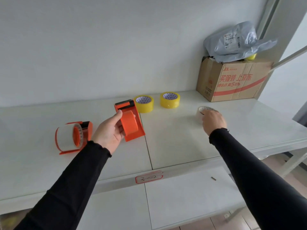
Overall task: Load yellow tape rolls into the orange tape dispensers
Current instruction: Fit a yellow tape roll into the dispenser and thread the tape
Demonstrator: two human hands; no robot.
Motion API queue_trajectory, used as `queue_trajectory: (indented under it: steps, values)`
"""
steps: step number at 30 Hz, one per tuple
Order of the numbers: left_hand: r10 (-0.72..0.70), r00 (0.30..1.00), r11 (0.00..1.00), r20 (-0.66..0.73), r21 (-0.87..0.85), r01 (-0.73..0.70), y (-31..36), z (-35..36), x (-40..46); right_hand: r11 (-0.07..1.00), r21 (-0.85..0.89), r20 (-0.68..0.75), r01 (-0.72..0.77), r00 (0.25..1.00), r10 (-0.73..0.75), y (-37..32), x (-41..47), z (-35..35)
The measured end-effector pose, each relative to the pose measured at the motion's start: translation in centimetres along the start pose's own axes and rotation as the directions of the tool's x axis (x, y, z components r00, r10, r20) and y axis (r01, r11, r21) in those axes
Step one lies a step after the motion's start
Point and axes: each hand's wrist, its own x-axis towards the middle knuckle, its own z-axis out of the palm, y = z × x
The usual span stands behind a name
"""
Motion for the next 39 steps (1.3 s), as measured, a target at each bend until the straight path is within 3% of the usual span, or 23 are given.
queue_trajectory:
  steps: [3,7,9,14,17,22,25,27,35,39]
  values:
    - [-0.002,1.000,1.000,-0.023,-0.023,0.002,-0.4,0.0,0.3,0.992,-0.117,-0.012,0.038,0.999,-0.039,-1.3,1.0,0.0]
    - [-0.005,0.998,0.999,-0.067,-0.039,0.002,-0.8,0.0,0.7,0.962,0.036,0.034,0.270,0.962,-0.271,-7.5,3.7,1.3]
    - [-0.002,0.998,0.999,-0.069,-0.039,0.000,-0.9,0.0,0.7,0.946,0.080,0.095,0.314,0.942,-0.321,-10.4,5.6,2.7]
    - [0.014,0.998,1.000,-0.060,0.011,-0.014,-1.0,-0.1,0.4,0.967,-0.048,0.271,0.249,0.935,-0.227,-12.0,9.3,6.2]
    - [0.015,0.998,1.000,-0.069,0.017,-0.014,-0.9,-0.3,0.2,0.965,-0.077,0.153,0.250,0.960,-0.236,-11.2,9.2,6.6]
    - [0.020,0.998,0.999,-0.068,-0.035,-0.022,-1.2,-0.1,-0.1,0.933,0.308,-0.034,0.186,0.982,-0.185,-10.6,3.4,1.6]
    - [0.047,0.999,0.998,-0.021,-0.039,-0.047,-1.6,0.5,-0.4,0.679,0.697,-0.088,0.232,0.967,-0.241,-10.7,-2.9,-1.8]
    - [0.069,0.997,0.997,0.026,-0.032,-0.068,-1.9,1.2,-0.7,0.526,0.830,-0.044,0.186,0.961,-0.272,-11.3,-6.7,-2.8]
    - [0.136,0.982,0.988,0.128,0.055,-0.144,-2.9,3.3,-3.4,0.465,0.871,-0.025,0.158,0.960,-0.278,-13.4,-12.7,-2.2]
    - [0.152,0.968,0.983,0.201,0.068,-0.168,-3.1,3.6,-4.9,0.494,0.825,-0.110,0.274,0.936,-0.335,-14.1,-14.0,-2.2]
